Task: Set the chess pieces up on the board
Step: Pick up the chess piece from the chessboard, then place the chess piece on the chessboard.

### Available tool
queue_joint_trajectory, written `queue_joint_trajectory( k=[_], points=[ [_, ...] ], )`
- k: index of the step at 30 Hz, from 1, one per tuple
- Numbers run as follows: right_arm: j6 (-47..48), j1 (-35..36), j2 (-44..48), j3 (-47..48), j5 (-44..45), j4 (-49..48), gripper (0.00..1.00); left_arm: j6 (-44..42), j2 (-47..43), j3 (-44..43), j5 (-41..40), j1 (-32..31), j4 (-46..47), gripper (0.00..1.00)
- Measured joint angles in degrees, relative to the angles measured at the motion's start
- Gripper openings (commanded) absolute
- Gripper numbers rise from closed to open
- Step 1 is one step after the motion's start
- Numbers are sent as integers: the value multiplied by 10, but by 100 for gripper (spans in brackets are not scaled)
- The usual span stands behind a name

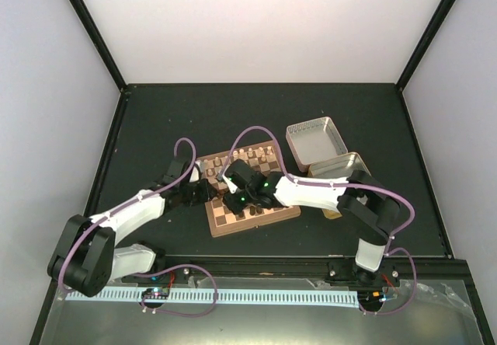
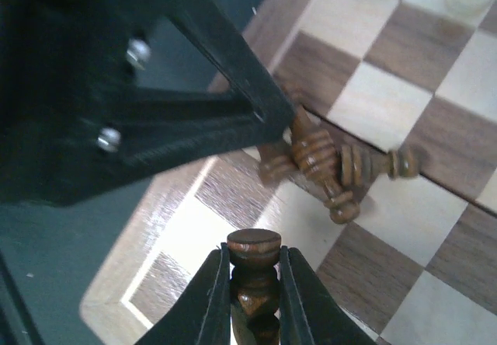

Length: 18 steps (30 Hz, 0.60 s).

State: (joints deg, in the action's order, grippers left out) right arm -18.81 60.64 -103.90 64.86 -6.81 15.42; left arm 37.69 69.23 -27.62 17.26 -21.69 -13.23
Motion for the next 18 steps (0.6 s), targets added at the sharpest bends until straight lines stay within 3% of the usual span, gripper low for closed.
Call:
queue_joint_trajectory(
  k=[8, 18],
  points=[
    [-58, -16, 47, -17, -28, -74, 7, 1, -43, 0, 14, 3, 0, 37],
    [-250, -64, 91, -78, -75, -167, 7, 15, -148, 30, 14, 3, 14, 42]
  ],
)
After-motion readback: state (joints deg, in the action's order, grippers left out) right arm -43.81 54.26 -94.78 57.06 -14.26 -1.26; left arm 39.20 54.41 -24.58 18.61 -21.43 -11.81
